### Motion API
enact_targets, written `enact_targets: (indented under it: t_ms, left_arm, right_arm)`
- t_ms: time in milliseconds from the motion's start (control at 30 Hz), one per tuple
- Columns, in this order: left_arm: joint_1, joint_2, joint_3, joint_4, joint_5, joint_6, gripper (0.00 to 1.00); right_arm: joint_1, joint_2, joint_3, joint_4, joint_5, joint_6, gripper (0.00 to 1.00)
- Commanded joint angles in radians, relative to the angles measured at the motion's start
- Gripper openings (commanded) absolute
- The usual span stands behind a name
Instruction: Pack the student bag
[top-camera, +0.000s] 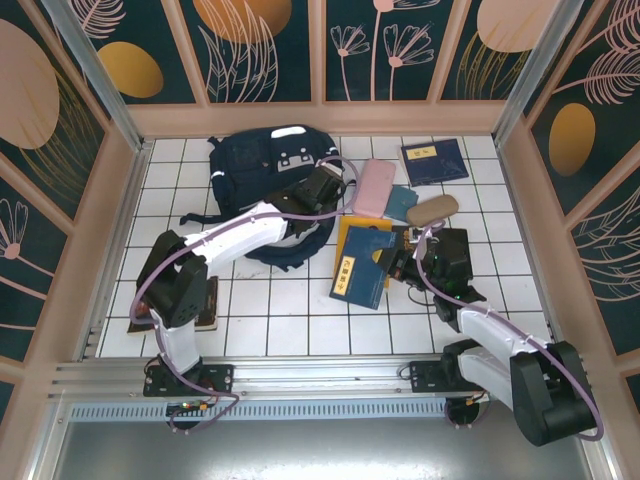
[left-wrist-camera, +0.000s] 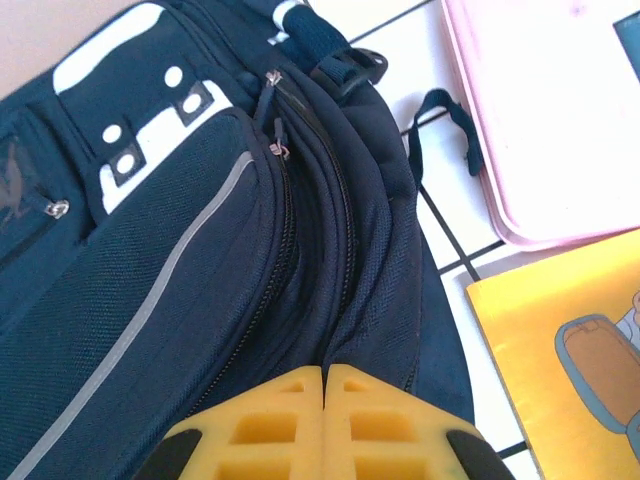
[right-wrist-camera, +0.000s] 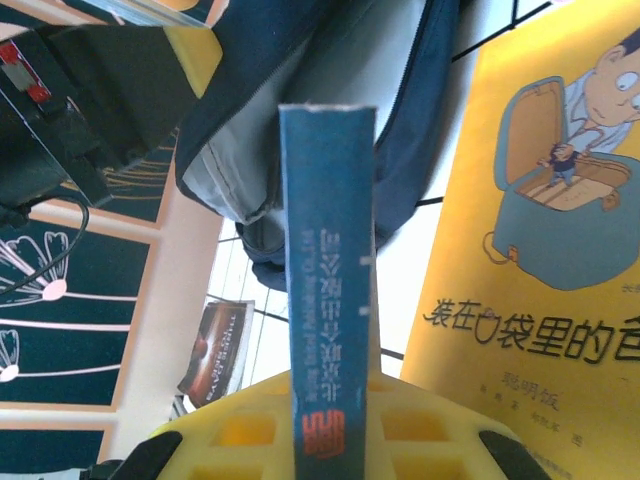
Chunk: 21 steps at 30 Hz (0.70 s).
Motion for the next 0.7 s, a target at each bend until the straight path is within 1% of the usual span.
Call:
enact_targets:
  t_ms: [0, 167, 333, 467, 667]
  left_arm:
    - [-0.001, -0.049, 0.028, -0.013, -0.075, -0.027, 0.0]
    - [0.0, -0.106, 0.034, 0.01, -0.107, -0.041, 0.0]
    - [0.001, -0.134, 0.04, 0.03, -0.119, -0.034, 0.0]
    - [0.007, -0.134, 0.063, 0.028, -0.121, -0.032, 0.0]
    - [0.013, -0.131, 0.121, 0.006, -0.125, -0.045, 0.0]
  right_arm:
    - [-0.007, 0.028, 0.039, 0.187, -0.07, 0.062, 0.0]
    - [0.002, 0.141, 0.097, 0.394, -0.095, 0.166, 0.0]
    - [0.048, 0.329, 0.223, 0.55, -0.098, 0.246, 0.0]
    - [0.095, 0.505, 0.358, 0.561, -0.099, 0.252, 0.0]
    - [0.1, 0.797, 0.499, 0.63, -0.114, 0.321, 0.0]
